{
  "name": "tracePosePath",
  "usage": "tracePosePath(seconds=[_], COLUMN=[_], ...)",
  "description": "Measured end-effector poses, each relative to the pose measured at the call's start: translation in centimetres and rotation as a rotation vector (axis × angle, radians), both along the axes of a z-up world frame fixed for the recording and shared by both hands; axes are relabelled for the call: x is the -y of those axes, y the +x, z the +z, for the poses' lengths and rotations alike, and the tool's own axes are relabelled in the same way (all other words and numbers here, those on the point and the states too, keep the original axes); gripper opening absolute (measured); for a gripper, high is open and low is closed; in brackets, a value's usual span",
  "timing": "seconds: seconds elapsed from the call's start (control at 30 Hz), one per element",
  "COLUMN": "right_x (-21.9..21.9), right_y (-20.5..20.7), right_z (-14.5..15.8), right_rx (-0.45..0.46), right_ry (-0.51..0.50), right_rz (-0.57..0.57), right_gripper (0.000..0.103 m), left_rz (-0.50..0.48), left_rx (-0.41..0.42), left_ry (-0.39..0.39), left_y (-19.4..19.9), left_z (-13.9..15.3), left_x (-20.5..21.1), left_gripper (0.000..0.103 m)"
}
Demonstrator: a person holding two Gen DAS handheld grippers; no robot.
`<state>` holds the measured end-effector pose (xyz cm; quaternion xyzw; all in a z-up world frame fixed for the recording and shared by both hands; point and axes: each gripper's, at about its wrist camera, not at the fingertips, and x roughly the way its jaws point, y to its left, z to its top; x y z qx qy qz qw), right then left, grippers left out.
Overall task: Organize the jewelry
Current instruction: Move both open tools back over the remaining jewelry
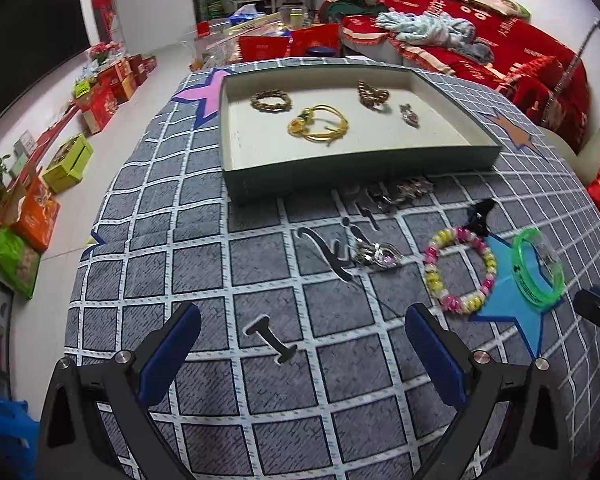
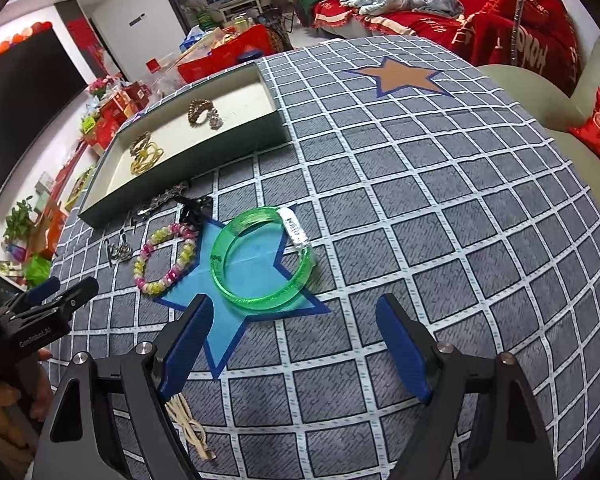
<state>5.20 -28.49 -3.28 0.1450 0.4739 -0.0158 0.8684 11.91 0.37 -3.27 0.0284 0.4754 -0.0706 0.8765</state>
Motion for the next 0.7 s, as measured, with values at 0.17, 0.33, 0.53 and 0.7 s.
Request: tracePosePath(seconds=[0.17,0.33,0.53,0.7], right_x=[0.4,0.3,-0.2,-0.2], right_y=[0.7,1.6,2.6,3.2], right_z=[-0.2,-0.7,-1.6,-2.0], right_rx=[-0.002,-0.018,-0.051,-0.056], right_ry=[-0.017,-0.051,-0.095,-0.123], right_rz=[-0.021,-0.024,-0.006,-0.015], right_gripper=[0.086,0.086,0.086,0.084], left_rz=[0.004,-0.059,-0.062,-0.04], left_rx=[-0.001,0.035,0.012,-0.004], left_ry=[-0.018,0.003,-0.006,-0.013], left_y=[0.9,1.3,2.5,3.1], left_z=[0.2,0.2,-0.8,-1.5], left_x=[0.2,2.0,2.7,2.5], left_gripper=[0.103,0.103,0.103,0.101])
